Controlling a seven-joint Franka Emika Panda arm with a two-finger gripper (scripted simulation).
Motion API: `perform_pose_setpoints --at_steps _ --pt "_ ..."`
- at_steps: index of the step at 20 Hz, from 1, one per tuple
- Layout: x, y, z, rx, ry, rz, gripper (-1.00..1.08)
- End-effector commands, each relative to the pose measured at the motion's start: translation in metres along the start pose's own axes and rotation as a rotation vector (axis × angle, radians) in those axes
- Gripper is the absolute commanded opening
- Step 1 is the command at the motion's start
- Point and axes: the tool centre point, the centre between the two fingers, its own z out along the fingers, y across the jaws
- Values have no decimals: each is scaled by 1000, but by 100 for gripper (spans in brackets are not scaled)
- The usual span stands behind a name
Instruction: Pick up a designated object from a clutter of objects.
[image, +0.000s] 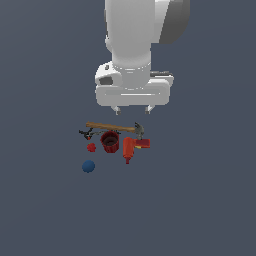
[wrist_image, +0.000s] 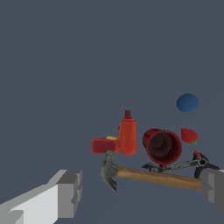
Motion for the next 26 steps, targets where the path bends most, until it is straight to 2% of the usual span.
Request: perform_pose_setpoints --at_steps 1,7,14,26 --pt "1 7 6 1 0 -11 100" --pt "2 31 29 3 2 -54 100" --pt "-3 75 70 4 6 -129 100" --pt "-30 156 141 -8 10 -269 100"
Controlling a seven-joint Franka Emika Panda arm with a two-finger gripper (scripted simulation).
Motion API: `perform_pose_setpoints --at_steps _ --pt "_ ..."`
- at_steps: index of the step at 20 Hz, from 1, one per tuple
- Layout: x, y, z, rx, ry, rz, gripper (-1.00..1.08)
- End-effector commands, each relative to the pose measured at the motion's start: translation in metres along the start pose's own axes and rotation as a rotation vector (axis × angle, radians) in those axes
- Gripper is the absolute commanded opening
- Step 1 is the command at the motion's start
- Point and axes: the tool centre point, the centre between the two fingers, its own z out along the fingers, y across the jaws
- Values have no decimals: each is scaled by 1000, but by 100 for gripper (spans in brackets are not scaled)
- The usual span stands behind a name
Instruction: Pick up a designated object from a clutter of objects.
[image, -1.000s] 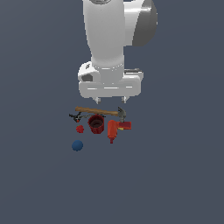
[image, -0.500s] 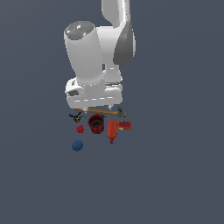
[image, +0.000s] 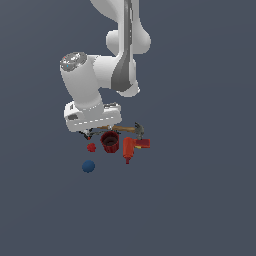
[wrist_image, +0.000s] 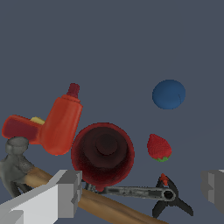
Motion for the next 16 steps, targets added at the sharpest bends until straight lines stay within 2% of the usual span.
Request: perform_pose_setpoints --at_steps 1,10,16 --pt "-12 14 14 -4 0 -30 100" --pt "-62 57 62 -21 -8 -135 100" --pt "-92 75 85 -32 -16 -189 100"
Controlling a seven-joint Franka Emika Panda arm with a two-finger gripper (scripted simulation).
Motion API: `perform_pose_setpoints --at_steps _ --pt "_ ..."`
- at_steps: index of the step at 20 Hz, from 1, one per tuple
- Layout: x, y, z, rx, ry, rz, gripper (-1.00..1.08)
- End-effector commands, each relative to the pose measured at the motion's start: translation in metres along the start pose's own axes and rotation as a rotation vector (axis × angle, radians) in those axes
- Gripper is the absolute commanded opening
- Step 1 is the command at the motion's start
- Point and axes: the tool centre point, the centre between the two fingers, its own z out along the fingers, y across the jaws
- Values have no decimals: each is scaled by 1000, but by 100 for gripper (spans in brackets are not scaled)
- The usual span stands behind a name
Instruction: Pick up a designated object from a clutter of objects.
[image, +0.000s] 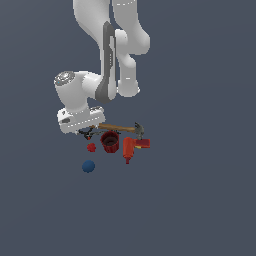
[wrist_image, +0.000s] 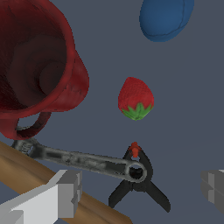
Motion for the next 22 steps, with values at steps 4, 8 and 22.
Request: perform_pose_setpoints --at_steps 4,8,22 --pt "-22 7 15 -7 -6 -39 100" --pt "-31 10 21 -10 -9 -53 100" --pt "-35 10 43 -10 -11 -56 100"
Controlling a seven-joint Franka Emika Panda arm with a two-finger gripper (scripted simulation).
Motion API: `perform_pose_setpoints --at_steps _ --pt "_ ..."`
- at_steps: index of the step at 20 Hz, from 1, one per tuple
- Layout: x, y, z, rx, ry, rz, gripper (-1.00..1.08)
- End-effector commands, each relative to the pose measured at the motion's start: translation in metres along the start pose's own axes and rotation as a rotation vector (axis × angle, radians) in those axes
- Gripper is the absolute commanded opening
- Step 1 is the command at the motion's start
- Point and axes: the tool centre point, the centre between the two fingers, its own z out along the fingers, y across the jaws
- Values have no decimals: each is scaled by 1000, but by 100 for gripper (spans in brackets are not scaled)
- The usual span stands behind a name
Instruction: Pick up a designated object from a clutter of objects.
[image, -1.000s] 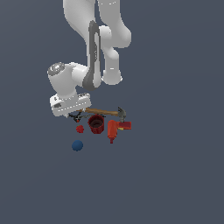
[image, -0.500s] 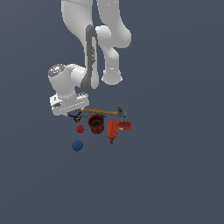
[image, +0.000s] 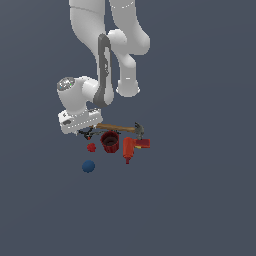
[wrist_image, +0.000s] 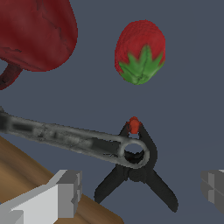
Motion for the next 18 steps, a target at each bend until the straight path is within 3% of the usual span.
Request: perform_pose_setpoints --at_steps 1,11,12,18 --pt "-1 0 11 0 0 0 100" --pt "-1 0 35 0 0 -2 100" --pt "-1 0 35 0 0 -2 -100" --pt "-1 0 35 0 0 -2 -100"
